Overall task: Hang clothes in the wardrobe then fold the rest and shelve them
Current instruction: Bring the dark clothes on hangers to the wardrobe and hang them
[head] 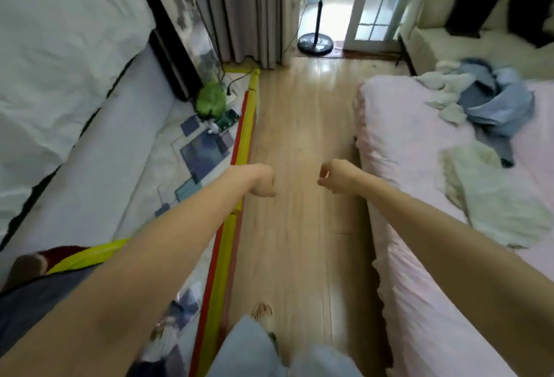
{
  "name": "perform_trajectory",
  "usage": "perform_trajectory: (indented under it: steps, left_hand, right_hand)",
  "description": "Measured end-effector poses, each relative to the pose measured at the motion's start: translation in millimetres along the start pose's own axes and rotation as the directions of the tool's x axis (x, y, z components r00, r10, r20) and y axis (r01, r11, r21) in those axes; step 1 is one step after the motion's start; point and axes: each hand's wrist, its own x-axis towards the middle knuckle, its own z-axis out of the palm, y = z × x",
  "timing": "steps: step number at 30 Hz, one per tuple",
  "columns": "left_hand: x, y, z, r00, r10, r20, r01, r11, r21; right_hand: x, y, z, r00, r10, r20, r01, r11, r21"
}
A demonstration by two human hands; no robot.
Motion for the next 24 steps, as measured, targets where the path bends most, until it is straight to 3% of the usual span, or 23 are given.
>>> perform_trajectory:
  steps: [2,8,16,24]
  left_hand:
    - [45.4,-8.7,-59.8,0.996,0.08,-0.031,-0.079,0.997,0.025]
    - [155.4,-22.4,-157.6,0.987,0.152,-0.051,-0.14,0.972,0.188]
    - [345.6,-63.9,-308.9,0.993,0.122,-0.004,-0.117,0.959,0.258]
    - [509.1,-89.1,-476.4,0.988,0.145,-0.051,-0.121,0.94,0.32]
  right_hand:
    - [45.6,12.3,-38.8,0.996,0.064,-0.06,-0.063,0.998,0.019]
    - [156.9,53.3,-107.4,0.983,0.169,-0.071,-0.166,0.985,0.047]
    - [363.6,92.4,-213.2,0.981,0.178,-0.082,-0.164,0.975,0.153]
    - [533.0,130.9,-341.5,0.97,0.223,-0.098,-0.206,0.966,0.155]
